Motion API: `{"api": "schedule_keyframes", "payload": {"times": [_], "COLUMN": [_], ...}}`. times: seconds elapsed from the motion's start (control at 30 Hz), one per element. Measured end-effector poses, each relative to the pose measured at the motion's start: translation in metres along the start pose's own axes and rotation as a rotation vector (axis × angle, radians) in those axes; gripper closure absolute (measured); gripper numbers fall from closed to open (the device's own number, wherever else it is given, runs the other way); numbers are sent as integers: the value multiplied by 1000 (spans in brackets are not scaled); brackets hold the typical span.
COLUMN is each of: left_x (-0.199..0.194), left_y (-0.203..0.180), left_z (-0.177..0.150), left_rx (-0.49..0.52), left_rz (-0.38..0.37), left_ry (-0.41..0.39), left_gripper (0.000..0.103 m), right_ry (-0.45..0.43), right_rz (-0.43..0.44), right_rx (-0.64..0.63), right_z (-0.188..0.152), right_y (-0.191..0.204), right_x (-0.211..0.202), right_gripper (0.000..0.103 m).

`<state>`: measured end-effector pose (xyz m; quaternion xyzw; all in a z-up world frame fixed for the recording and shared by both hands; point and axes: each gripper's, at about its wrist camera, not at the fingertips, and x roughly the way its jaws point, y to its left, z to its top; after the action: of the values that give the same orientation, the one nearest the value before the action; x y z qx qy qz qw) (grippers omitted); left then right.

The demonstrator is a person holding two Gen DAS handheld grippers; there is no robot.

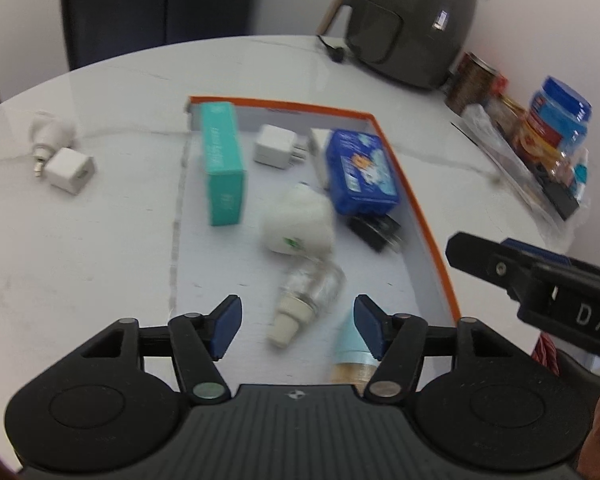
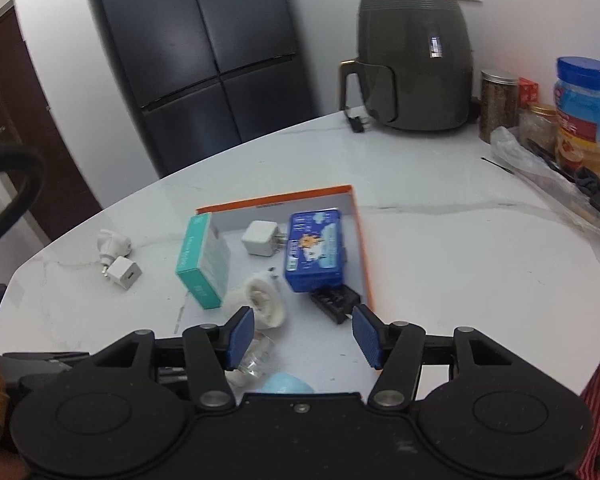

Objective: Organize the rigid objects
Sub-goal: 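Withdraw both grippers from the tray toward the white adapter and charger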

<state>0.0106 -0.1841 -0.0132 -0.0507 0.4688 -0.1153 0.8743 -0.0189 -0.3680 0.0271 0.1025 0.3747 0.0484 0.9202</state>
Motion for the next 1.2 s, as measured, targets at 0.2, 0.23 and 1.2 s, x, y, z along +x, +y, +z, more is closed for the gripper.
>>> {"api": "schedule_keyframes", "payload": {"times": [0.2, 0.23, 1.2], "left_x": [-16, -19, -55], "left_y": [31, 37, 185], "left_z": [4, 4, 15], "left_rx": [-52, -63, -236], "left_rz": [51, 61, 229], "left_ry": [-31, -36, -75], "left_gripper": [38, 38, 34], "right_ry": [5, 8, 86], "right_rz": [45, 53, 207], "right_rx": [-47, -56, -216], "right_z": [0, 0, -3], "right_y": [33, 38, 175], "right_x": [6, 7, 63], "right_gripper": [34, 33, 31]}}
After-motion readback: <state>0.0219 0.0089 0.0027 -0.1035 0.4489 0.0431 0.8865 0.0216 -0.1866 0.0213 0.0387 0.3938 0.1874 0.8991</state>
